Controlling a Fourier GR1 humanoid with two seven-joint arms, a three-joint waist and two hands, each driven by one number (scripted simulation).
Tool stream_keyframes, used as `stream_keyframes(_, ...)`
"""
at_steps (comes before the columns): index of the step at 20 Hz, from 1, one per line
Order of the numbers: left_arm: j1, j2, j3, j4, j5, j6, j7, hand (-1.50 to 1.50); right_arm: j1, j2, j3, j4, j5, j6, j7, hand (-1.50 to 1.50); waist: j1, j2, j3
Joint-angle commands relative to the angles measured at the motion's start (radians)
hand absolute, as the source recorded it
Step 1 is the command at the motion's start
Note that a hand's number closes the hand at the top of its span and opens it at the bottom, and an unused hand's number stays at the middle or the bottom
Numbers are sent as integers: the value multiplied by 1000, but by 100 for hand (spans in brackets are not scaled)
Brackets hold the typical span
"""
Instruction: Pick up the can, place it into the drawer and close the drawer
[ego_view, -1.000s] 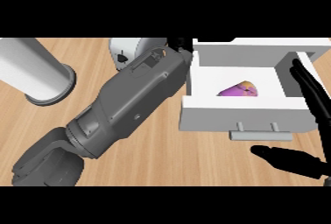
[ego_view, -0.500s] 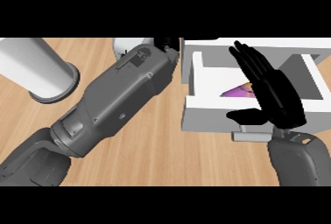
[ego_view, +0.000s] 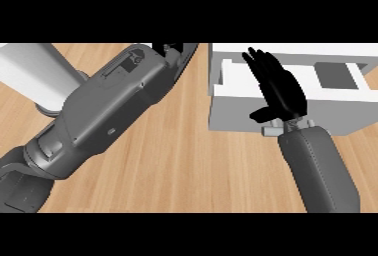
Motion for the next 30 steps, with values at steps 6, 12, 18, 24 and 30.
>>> stream_keyframes(6, 93, 112, 24, -117, -38, -45, 55, -150, -207, -16, -77, 431, 88, -236, -24, -150, 2, 9, 1)
stream_keyframes(12, 121, 139, 8, -203, -67, 0, 98, -150, -249, -2, -114, 602, 115, -422, -41, -150, 19, 15, 2)
stream_keyframes(18, 140, 179, 29, -254, -76, -5, 135, -150, -330, -2, -151, 741, 134, -549, -40, -150, 25, 19, 2)
stream_keyframes(24, 157, 224, 14, -340, -100, 4, 192, -150, -484, -57, -203, 869, 130, -566, -24, -150, 45, 20, 2)
stream_keyframes(30, 189, 202, 30, -345, -123, 15, 165, -150, -584, -105, -224, 940, 131, -580, -44, -150, 43, 29, 2)
